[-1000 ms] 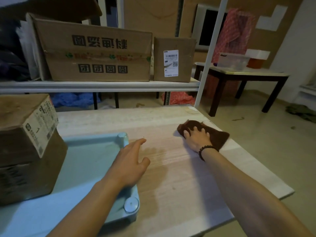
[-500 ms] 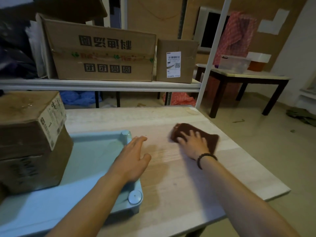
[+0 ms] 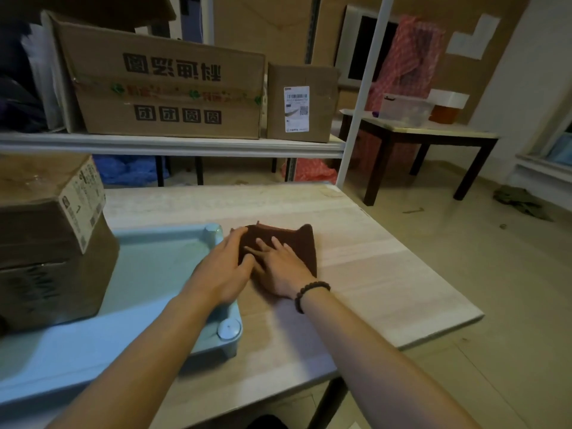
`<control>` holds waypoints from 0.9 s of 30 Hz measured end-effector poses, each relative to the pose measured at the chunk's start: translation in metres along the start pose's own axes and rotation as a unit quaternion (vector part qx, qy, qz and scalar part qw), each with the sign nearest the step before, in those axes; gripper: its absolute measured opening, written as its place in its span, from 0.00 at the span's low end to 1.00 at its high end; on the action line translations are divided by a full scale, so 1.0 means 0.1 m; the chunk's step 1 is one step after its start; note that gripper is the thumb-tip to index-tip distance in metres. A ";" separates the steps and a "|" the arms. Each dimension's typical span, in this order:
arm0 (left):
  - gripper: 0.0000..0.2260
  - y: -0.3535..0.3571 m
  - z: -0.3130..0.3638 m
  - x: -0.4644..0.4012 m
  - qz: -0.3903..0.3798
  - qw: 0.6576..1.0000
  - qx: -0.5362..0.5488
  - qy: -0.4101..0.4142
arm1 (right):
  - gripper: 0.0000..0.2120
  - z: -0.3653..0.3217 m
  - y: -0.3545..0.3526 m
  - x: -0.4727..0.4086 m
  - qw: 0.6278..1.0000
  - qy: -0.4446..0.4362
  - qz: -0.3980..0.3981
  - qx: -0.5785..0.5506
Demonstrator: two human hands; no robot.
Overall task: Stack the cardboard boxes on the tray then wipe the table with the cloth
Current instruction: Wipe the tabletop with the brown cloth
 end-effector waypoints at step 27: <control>0.26 0.06 -0.05 0.00 -0.010 1.000 -0.008 -0.002 | 0.24 0.57 -0.21 0.58 0.993 0.025 -0.004 -0.111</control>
Point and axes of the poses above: each hand's wrist, its own x-axis away from the middle knuckle, its own y-axis out of the palm, z = x × y, the point moved 3 cm from there along -x, towards the middle knuckle, and after that the axes turned 4 degrees about -x, right-handed, at the moved point
